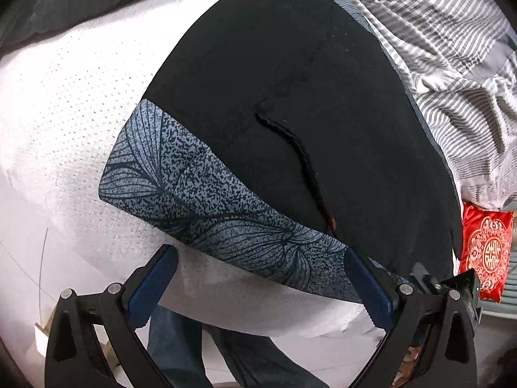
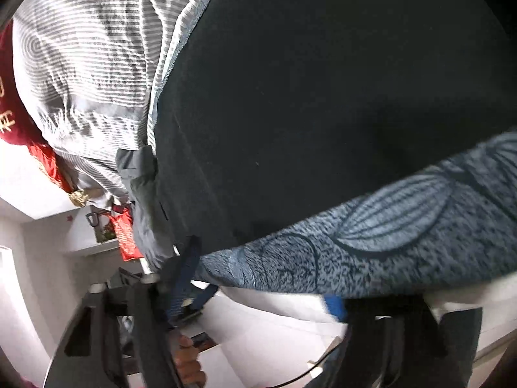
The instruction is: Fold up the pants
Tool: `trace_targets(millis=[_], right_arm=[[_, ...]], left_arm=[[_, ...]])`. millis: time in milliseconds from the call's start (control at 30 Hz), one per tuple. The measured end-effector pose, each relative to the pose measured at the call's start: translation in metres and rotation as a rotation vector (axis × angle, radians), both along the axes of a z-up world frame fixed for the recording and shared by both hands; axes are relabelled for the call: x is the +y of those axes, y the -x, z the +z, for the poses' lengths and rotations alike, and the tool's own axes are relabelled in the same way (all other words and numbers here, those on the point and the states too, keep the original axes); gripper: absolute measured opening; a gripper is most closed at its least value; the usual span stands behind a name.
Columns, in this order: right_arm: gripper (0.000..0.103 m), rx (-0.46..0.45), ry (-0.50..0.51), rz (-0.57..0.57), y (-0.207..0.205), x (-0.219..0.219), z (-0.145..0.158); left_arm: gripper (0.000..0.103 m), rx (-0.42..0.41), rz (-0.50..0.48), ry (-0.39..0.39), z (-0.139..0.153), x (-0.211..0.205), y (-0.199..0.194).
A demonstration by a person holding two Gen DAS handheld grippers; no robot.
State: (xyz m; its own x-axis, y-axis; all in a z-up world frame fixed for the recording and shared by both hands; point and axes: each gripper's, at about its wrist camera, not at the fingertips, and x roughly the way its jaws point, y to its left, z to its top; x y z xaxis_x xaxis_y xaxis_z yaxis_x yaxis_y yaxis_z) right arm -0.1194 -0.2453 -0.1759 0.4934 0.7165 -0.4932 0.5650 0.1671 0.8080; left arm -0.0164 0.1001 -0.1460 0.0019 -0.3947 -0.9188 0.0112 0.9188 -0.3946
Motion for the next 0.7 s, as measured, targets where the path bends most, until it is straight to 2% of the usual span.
trace_targets(millis=[33,67,367,400,467,533,567,633,667,700], right_arm=[[0.021,-0.006,-0.032,-0.017,0.003,-0.002,-0.001],[0.010,-0.018,-0.079,-0.050,0.005,-0.006,-0.001],[0.010,-0.083,-0.142,-0.072,0.000,-0.015,0.026],[0.010,-0.084,-0.142,-0.069,0.000,-0.017,0.027],[0.010,-0.079,-0.142,-0.063,-0.002,-0.016,0.029],[0.010,-0.073,-0.142,-0.056,-0.004,-0.015,0.029],[0.010,-0.070,-0.139,-0.051,-0.004,-0.016,0.030],[0.010,-0.054,-0.130,-0.039,-0.009,-0.014,0.031],[0.010,-0.048,-0.127,-0.035,-0.010,-0.015,0.032],[0.010,-0.045,-0.124,-0.033,-0.009,-0.016,0.031]], left_arm=[[0.103,0.001,-0.002,0.000,0.001,0.000,0.000],[0.103,0.004,-0.001,0.001,0.001,-0.002,0.000],[0.102,0.061,0.076,0.128,0.005,-0.010,-0.010],[0.091,0.064,0.102,0.145,0.006,-0.010,-0.013],[0.079,0.084,0.129,0.154,0.005,-0.008,-0.020],[0.061,0.093,0.177,0.181,0.005,-0.002,-0.026],[0.044,0.094,0.178,0.182,0.004,-0.002,-0.025],[0.031,0.085,0.180,0.198,0.006,0.002,-0.028],[0.020,0.074,0.163,0.182,0.009,0.002,-0.028],[0.020,0.066,0.147,0.183,0.011,0.001,-0.027]])
